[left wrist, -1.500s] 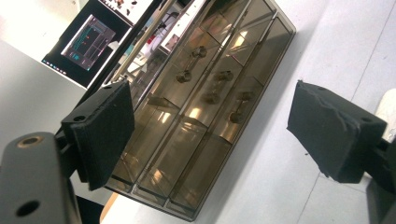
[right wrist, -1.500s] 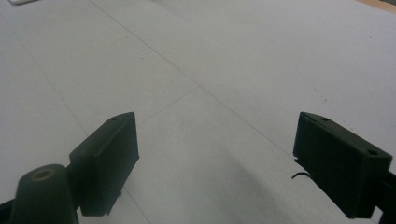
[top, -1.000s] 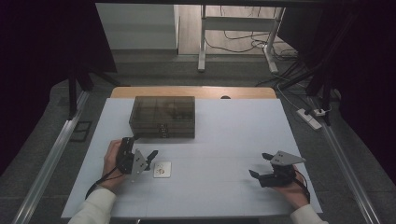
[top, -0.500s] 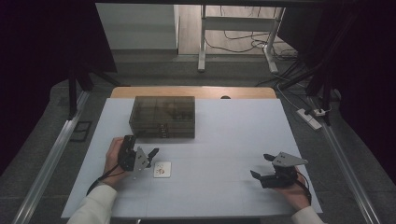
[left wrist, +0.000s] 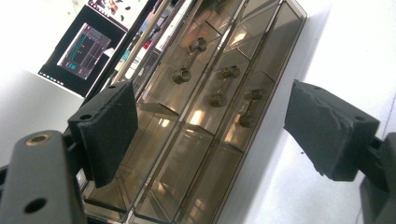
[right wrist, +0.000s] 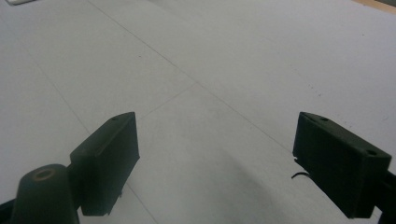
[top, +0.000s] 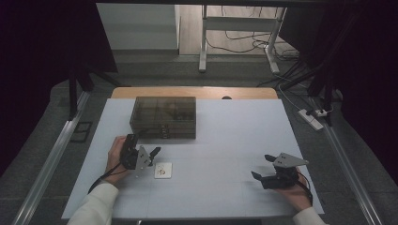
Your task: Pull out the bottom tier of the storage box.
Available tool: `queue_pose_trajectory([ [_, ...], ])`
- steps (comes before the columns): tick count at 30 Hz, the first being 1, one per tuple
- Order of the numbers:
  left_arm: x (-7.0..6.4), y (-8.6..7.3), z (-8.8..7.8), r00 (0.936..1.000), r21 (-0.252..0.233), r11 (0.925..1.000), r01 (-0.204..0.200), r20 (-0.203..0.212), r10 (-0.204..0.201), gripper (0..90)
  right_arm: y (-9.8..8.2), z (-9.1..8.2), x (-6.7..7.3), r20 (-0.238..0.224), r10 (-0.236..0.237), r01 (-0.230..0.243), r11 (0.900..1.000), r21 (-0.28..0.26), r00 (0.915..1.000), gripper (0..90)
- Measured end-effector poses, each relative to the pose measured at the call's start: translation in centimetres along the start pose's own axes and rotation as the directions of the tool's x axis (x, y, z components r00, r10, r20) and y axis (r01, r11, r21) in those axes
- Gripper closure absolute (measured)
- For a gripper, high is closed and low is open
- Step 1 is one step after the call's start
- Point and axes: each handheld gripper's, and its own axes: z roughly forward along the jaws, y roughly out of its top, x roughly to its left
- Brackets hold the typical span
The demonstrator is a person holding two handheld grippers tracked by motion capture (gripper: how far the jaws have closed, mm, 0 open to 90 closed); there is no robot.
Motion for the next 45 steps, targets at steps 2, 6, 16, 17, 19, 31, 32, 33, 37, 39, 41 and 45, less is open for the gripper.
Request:
queue_pose_trajectory([
  [2, 0.0, 0.0, 0.1, 1.0000, -0.002, 1.0000, -0.002, 0.001, 0.002, 17.7, 0.0, 0.0, 0.0, -0.001, -0.001, 0.001, 1.000, -0.003, 1.0000, 14.0],
  [6, 0.0, -0.1, 0.3, 1.0000, 0.002, 1.0000, -0.008, 0.002, 0.008, 18.3, 0.0, 0.1, 0.0, -0.002, 0.000, 0.000, 1.000, -0.002, 1.0000, 14.0],
  [16, -0.3, -0.2, 0.3, 0.9996, 0.009, 0.9996, -0.028, 0.007, 0.028, 19.2, 0.0, 0.1, 0.0, -0.001, -0.001, 0.001, 1.000, -0.001, 1.0000, 14.0],
  [17, -0.3, -0.2, 0.3, 0.9995, 0.010, 0.9995, -0.031, 0.007, 0.030, 19.2, 0.0, 0.1, 0.0, -0.002, -0.002, 0.002, 1.000, -0.002, 1.0000, 14.0],
  [19, -0.3, -0.2, 0.4, 0.9994, 0.013, 0.9993, -0.035, 0.009, 0.035, 19.2, 0.0, 0.1, 0.0, -0.003, -0.001, 0.001, 1.000, -0.003, 1.0000, 14.0],
  [31, -0.7, -0.1, 0.9, 0.9977, 0.011, 0.9978, -0.065, 0.019, 0.065, 22.2, 0.0, 0.2, 0.0, -0.004, -0.004, 0.004, 1.000, 0.009, 1.0000, 14.1],
  [32, -0.7, -0.1, 0.9, 0.9976, 0.011, 0.9977, -0.066, 0.019, 0.066, 22.7, -0.1, 0.2, 0.0, -0.006, -0.006, 0.006, 1.000, 0.007, 1.0000, 14.1],
  [33, -0.8, -0.1, 1.0, 0.9975, 0.011, 0.9976, -0.068, 0.020, 0.068, 23.3, -0.1, 0.2, 0.0, -0.005, -0.006, 0.006, 1.000, 0.008, 1.0000, 14.1],
  [37, -0.9, -0.1, 1.1, 0.9972, 0.006, 0.9974, -0.072, 0.023, 0.072, 25.3, -0.1, 0.3, 0.0, -0.004, -0.006, 0.006, 1.000, 0.008, 1.0000, 14.1],
  [39, -0.9, -0.1, 1.2, 0.9968, 0.005, 0.9971, -0.076, 0.027, 0.076, 26.2, -0.1, 0.3, 0.0, -0.006, -0.007, 0.007, 1.000, 0.011, 1.0000, 14.1],
  [41, -0.9, -0.1, 1.3, 0.9965, 0.004, 0.9969, -0.078, 0.029, 0.078, 26.8, -0.1, 0.3, 0.0, -0.002, -0.009, 0.009, 1.000, 0.014, 1.0000, 14.1],
  [45, -1.0, 0.0, 1.4, 0.9964, -0.004, 0.9970, -0.078, 0.034, 0.078, 27.6, -0.1, 0.3, 0.0, -0.002, -0.006, 0.006, 1.000, 0.010, 1.0000, 14.1],
])
